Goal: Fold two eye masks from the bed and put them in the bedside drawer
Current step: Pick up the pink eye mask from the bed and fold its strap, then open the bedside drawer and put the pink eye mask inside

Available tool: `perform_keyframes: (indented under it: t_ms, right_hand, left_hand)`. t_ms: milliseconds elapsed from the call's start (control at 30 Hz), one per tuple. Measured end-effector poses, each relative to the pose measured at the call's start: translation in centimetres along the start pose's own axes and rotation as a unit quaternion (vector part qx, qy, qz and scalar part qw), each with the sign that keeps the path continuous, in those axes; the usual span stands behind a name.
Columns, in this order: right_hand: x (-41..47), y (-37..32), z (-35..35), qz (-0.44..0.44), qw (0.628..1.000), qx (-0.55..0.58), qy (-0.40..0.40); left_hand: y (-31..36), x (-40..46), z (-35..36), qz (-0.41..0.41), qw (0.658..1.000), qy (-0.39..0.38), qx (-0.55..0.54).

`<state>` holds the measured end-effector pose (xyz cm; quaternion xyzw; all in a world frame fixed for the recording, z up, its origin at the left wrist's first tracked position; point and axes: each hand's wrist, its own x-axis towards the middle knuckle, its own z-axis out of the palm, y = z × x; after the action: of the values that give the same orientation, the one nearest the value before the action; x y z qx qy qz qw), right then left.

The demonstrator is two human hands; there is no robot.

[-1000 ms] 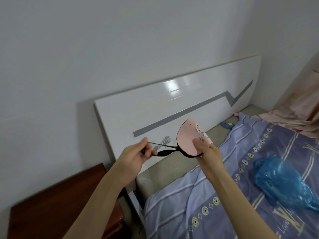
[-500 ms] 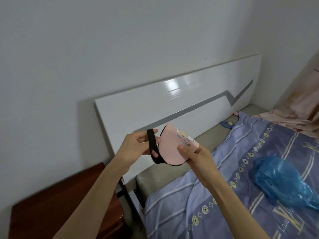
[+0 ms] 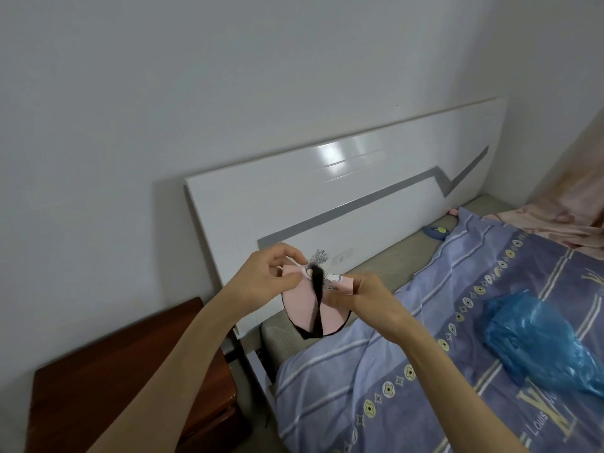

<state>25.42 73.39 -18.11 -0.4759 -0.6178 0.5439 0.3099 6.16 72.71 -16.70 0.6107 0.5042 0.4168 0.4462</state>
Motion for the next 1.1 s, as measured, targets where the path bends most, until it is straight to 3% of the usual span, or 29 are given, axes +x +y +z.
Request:
perform_keyframes:
  t_ms: [133, 367, 467, 600, 867, 1033, 1100]
  right_hand:
    - [0.4, 0.6, 1.0, 0.023, 1.000, -0.001, -0.019]
    - [0.7, 4.3, 6.1, 0.118, 0.978, 0.163, -0.048]
    - [0.6, 6.7, 10.2, 0.164, 0.971, 0.167, -0.050]
    - [0.7, 11.4, 16.0, 0.197, 0.974, 0.078, -0.074]
    - [0.4, 26.0, 26.4, 0.280, 0.947, -0.127, -0.097]
    - [2.1, 33.1, 31.4, 0.301, 0.931, -0.181, -0.097]
    - [3.3, 35.0, 32.3, 0.302, 0.931, -0.186, -0.084]
  left_hand:
    - [-0.8, -1.7, -0.3, -0.007, 1.000, -0.011, 0.013]
    - [-6.2, -6.7, -0.9, -0.126, 0.968, 0.212, -0.053]
    - [-10.1, -10.5, -0.6, -0.190, 0.942, 0.254, -0.111]
    - [-17.3, -16.5, -1.4, -0.290, 0.900, 0.291, -0.145]
    - [-34.4, -31.9, -5.8, -0.468, 0.828, 0.306, -0.043]
    - [-43.1, -35.7, -9.6, -0.399, 0.837, 0.374, 0.014]
    - [-45.8, -36.2, -10.4, -0.411, 0.817, 0.404, 0.007]
